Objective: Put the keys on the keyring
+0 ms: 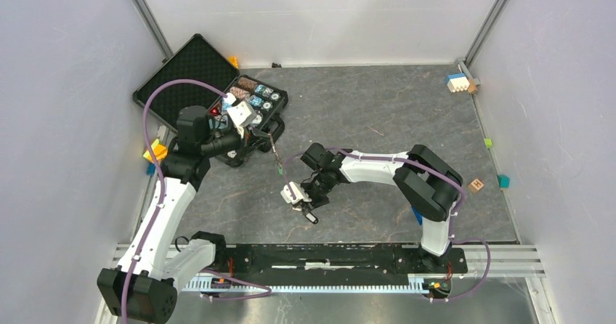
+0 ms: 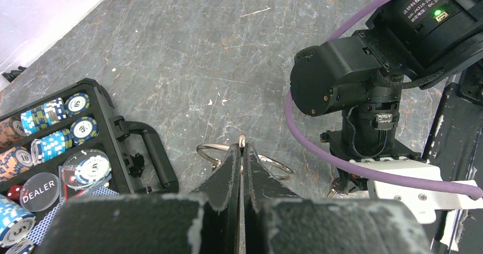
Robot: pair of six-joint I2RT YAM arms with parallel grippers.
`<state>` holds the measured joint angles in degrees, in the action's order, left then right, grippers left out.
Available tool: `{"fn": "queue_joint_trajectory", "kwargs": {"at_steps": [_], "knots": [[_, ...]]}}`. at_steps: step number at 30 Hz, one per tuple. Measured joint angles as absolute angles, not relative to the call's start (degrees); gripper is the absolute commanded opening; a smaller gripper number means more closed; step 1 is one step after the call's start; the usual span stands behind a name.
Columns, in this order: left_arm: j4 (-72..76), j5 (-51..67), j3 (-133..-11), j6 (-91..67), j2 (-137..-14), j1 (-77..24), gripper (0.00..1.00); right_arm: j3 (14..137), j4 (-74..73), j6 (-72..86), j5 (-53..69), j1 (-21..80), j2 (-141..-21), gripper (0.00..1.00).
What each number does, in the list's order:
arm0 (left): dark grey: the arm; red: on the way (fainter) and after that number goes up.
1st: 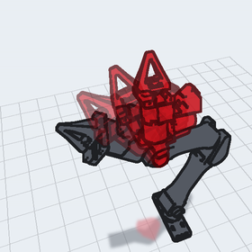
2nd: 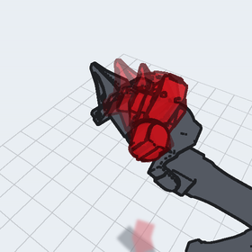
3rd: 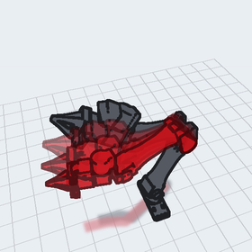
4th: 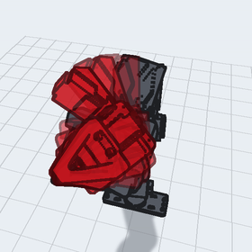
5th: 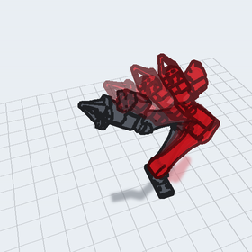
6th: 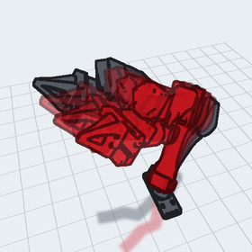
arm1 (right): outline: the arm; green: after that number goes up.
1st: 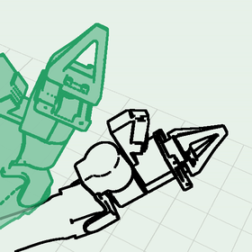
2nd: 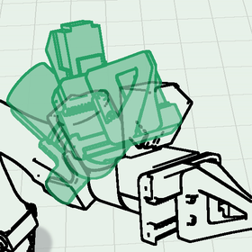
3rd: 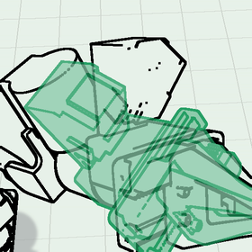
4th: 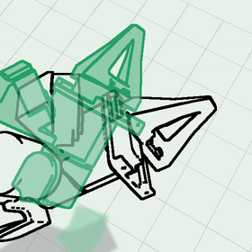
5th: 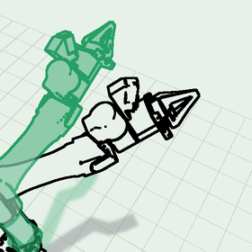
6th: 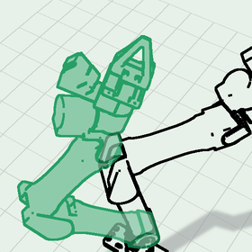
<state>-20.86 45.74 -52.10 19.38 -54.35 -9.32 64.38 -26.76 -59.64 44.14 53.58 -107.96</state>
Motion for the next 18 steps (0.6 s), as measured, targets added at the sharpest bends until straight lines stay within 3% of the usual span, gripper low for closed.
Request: {"fn": "queue_joint_trajectory", "kwargs": {"at_steps": [11,18], "knots": [[-20.1,48.4,-52.1,18.7,-54.9,-9.3,0.02,65.5,-28.8,-59.2,44.1,53.0,-107.1,0.00],[-16.1,55.6,-51.3,14.5,-59.6,-9.5,0.02,65.2,-29.5,-56.3,43.7,50.3,-95.8,0.00]]}}
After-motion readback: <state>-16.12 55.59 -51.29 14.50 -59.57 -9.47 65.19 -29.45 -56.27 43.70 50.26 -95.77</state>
